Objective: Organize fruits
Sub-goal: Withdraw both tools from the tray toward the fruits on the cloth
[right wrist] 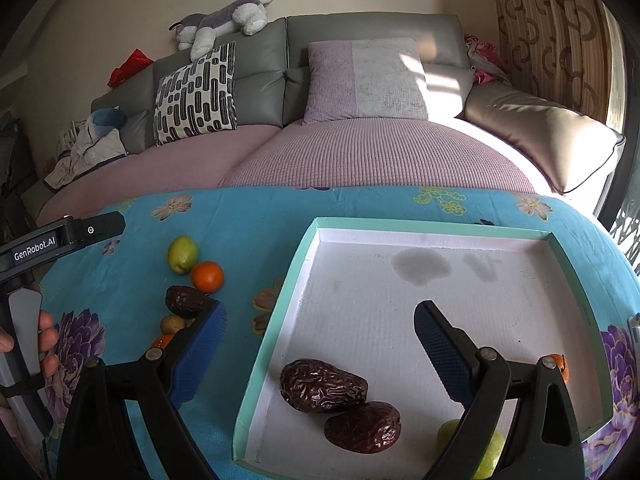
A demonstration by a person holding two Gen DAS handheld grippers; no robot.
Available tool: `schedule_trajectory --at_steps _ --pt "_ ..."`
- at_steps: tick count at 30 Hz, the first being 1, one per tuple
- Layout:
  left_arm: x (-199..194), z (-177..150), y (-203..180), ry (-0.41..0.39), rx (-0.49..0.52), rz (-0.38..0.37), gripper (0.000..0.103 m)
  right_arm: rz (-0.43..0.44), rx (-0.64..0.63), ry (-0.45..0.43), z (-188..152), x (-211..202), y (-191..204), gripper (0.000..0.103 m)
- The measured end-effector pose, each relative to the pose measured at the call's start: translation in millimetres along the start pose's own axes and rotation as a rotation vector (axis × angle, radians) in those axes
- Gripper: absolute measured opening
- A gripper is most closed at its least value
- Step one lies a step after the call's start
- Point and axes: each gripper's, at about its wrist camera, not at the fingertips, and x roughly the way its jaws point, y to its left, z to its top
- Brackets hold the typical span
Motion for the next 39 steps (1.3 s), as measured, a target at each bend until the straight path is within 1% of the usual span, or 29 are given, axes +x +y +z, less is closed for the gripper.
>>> schedule_trajectory --at_steps 3,7,8,11,14,15,17,18,22,24,26,29,30,32,35,39 --pt "1 3 8 -0.02 -0.002 0.008 0.103 0.02 -0.02 0.0 2 0 8 0.095" --pt "5 2 22 -0.019 -0.039 0.01 0.103 0.052 -0.03 0.019 4 5 16 0.093" --pt "6 2 25 -0.011 -0.048 0.007 0.103 0.061 -0.03 0.02 5 6 18 0.089" --pt "10 1 33 0.02 -0.073 -0.007 0.103 0.073 -0.024 0.03 9 11 22 0.073" --pt "11 0 40 0.039 -0.102 -0.003 0.103 0.087 -0.032 0.043 13 17 28 0.07" --pt "11 -1 41 0.038 -0.107 -0.007 0.103 0.093 -0.039 0.044 14 18 31 0.064" --pt "11 -1 43 0.04 -0.108 -0.001 0.103 0.112 -0.046 0.06 16 22 37 0.056" --pt "11 -2 43 0.044 -0.111 0.007 0.103 0.125 -0.049 0.073 17 26 40 0.054" --pt "19 -7 47 0.092 -0.143 0.013 0.103 0.165 -0.084 0.119 14 36 55 0.05" --pt "25 -10 50 0.121 -0.157 0.008 0.102 0.177 -0.109 0.14 13 41 64 0.045" --pt "29 -13 50 0.146 -0.155 0.013 0.101 0.188 -0.127 0.159 11 46 70 0.043" --pt "36 -19 48 0.186 -0.15 0.01 0.095 0.201 -0.136 0.189 7 56 76 0.041" --pt "38 -21 48 0.197 -0.155 0.008 0.094 0.202 -0.138 0.2 5 59 77 0.036" --pt "41 -23 49 0.212 -0.165 0.001 0.094 0.205 -0.142 0.217 2 64 79 0.033" --pt "44 -26 49 0.23 -0.165 0.005 0.094 0.213 -0.148 0.239 -2 70 81 0.033" --pt "46 -28 51 0.244 -0.183 -0.002 0.094 0.228 -0.137 0.247 -4 73 80 0.032"
